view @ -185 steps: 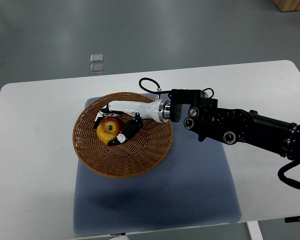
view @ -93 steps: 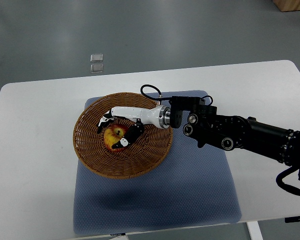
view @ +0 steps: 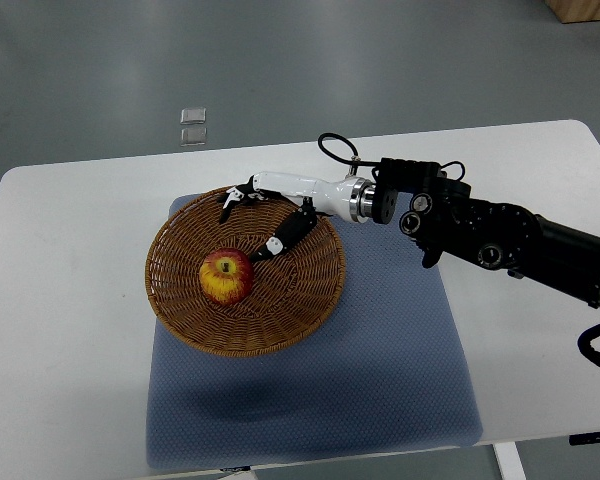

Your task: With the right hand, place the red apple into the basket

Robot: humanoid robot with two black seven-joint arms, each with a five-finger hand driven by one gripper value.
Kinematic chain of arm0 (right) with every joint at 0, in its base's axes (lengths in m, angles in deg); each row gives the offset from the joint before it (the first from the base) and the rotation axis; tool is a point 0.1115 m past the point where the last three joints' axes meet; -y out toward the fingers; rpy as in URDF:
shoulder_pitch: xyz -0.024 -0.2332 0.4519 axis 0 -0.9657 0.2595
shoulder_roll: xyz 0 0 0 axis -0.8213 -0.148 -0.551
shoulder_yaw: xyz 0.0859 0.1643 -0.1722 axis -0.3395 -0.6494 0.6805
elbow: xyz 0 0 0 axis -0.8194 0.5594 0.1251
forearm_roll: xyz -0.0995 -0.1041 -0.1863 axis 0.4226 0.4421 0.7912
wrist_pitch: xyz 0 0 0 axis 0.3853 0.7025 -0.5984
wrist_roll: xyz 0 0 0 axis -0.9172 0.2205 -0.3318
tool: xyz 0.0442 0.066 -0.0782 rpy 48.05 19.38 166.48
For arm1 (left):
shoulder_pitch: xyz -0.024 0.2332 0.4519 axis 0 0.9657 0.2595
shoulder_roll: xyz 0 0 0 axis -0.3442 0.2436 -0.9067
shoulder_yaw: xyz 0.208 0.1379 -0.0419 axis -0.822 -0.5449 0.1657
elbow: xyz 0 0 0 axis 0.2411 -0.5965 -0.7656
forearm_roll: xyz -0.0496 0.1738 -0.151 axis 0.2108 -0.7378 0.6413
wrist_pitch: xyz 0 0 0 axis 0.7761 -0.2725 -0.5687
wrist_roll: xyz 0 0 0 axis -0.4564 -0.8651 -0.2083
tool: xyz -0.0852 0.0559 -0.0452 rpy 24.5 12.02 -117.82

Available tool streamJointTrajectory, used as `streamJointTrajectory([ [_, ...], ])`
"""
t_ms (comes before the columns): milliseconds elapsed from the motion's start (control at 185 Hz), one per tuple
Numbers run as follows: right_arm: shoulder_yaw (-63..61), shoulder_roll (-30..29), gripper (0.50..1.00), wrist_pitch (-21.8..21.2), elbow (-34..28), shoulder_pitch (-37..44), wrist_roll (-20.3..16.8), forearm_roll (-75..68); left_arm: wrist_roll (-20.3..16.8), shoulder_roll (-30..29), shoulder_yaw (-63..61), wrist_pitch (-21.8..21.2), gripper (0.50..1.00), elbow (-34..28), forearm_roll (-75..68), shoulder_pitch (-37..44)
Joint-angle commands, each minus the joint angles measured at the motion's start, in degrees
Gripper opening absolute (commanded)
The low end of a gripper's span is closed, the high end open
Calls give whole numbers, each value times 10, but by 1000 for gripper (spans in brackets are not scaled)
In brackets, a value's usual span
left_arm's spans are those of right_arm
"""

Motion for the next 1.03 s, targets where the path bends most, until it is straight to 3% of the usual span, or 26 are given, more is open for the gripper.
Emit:
streamJointTrajectory([
  [0, -40, 36, 897, -34, -2, -2, -9, -57, 0, 0, 0, 0, 1000, 0, 0, 0],
  [178, -58, 95, 897, -25, 4, -24, -31, -189, 0, 0, 0, 0, 1000, 0, 0, 0],
  [270, -73, 112, 897, 3, 15, -45, -46, -267, 0, 0, 0, 0, 1000, 0, 0, 0],
  [588, -170, 116, 899, 60, 56, -133, -108, -436, 0, 0, 0, 0, 1000, 0, 0, 0],
  [685, -192, 112, 926, 61, 58, -150, -112, -472, 0, 0, 0, 0, 1000, 0, 0, 0],
  [1025, -243, 99, 926, 57, 56, -187, -107, -538, 0, 0, 0, 0, 1000, 0, 0, 0],
])
